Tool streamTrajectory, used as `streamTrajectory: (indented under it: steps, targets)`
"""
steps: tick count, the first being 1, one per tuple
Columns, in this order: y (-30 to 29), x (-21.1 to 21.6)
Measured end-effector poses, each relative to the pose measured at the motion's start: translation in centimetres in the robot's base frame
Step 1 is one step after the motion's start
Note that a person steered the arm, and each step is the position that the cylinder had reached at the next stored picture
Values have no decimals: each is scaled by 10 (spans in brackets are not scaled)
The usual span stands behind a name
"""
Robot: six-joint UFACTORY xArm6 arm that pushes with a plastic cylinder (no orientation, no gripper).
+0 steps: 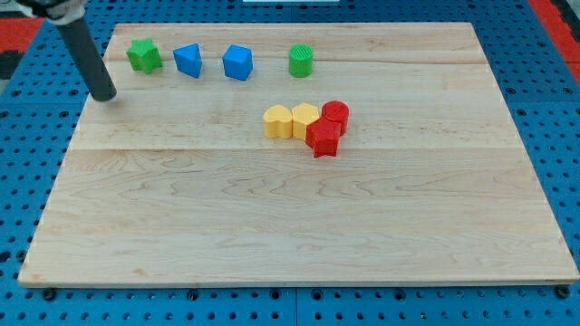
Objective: Move the green star into the blue triangle
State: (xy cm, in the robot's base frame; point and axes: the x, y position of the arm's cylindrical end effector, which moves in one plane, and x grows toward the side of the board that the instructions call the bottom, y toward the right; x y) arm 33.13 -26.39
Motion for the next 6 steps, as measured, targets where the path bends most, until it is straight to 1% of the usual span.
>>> streamTrajectory:
  steps: [1,2,3,4,5,6]
  targets:
    - [3,-55]
    - [9,-80]
    - [74,-71]
    - [58,-71]
    - [14,-68]
    - [48,-53]
